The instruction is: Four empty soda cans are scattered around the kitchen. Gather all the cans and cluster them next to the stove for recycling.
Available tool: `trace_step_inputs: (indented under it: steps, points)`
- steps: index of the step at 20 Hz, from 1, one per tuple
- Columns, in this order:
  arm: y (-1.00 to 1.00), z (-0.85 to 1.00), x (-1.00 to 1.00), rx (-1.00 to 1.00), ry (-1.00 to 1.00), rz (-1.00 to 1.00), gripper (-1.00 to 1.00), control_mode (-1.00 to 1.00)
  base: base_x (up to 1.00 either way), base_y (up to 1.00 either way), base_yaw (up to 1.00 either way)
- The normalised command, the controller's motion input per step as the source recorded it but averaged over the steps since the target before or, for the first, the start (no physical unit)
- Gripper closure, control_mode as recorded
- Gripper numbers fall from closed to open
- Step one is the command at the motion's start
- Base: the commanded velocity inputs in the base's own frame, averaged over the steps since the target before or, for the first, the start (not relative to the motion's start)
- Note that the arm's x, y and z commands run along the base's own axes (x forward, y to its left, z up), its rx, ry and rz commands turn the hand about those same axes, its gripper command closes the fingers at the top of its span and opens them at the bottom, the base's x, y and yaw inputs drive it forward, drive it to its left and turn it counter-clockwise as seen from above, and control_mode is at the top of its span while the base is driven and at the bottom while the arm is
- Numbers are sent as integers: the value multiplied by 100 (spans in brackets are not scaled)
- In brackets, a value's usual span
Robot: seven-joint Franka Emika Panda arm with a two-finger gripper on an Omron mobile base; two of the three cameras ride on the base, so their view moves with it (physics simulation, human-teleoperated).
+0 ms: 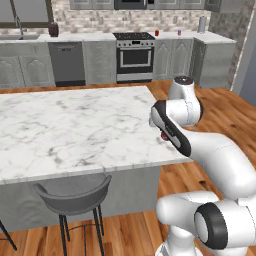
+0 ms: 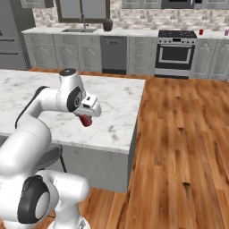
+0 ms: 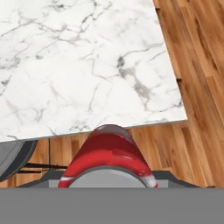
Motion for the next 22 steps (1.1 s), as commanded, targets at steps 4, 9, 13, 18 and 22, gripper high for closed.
trace_step_inputs:
  steps: [4,9,13,18,22]
  points:
    - [0,4,-4,0,-1,0,100,100,-18,0,0]
    - [0,0,0,0,0,0,100,100,-41,-15,13]
    - [0,0,0,0,0,0,100,100,-33,-15,21]
    - [0,0,0,0,0,0,100,100,-18,-24,17]
    - [0,0,0,0,0,0,100,100,-2,-84,4]
